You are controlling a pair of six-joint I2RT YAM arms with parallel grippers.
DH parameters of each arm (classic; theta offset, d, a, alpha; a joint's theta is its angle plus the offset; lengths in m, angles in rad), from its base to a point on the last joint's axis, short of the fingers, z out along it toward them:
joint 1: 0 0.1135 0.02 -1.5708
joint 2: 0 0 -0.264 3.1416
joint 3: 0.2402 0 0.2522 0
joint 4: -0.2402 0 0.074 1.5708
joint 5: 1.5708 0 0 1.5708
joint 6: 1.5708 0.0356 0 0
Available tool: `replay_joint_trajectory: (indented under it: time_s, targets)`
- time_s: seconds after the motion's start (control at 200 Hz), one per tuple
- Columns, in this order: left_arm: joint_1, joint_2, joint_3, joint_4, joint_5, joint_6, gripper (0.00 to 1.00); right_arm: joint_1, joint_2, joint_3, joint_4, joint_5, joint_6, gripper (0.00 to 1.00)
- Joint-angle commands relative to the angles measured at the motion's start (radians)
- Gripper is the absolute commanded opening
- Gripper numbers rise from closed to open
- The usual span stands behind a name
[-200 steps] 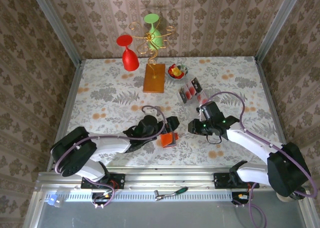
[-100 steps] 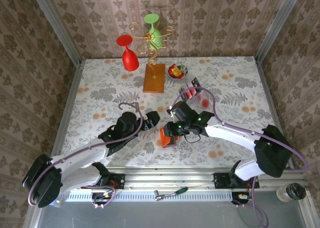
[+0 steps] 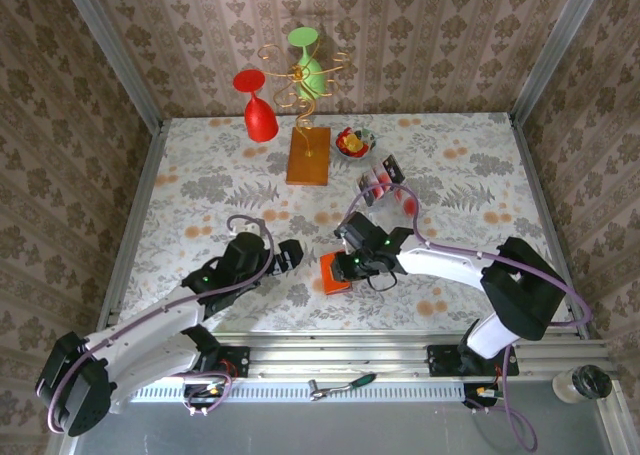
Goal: Put the credit cards into the card holder
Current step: Close the card holder at the center of the table.
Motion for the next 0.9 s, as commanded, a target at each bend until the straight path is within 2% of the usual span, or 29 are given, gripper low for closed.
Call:
replay_joint_trajectory:
  time_s: [0.0,0.495,0.895]
  targets:
    - [-0.004,0.034,0.04,-0.053,-0.01,0.071,1.0,-0.012,-0.001,-0.048,0.032,0.039,0.021,0.21]
    - [-0.131,0.327,0.197,-0.059,-0.088,0.184,1.0,-0.035,-0.005,-0.12,0.087,0.036,0.044,0.2]
    - [-0.184,0.516,0.262,-0.012,-0.086,0.213,1.0,-0.035,-0.016,-0.16,0.119,0.032,0.062,0.2]
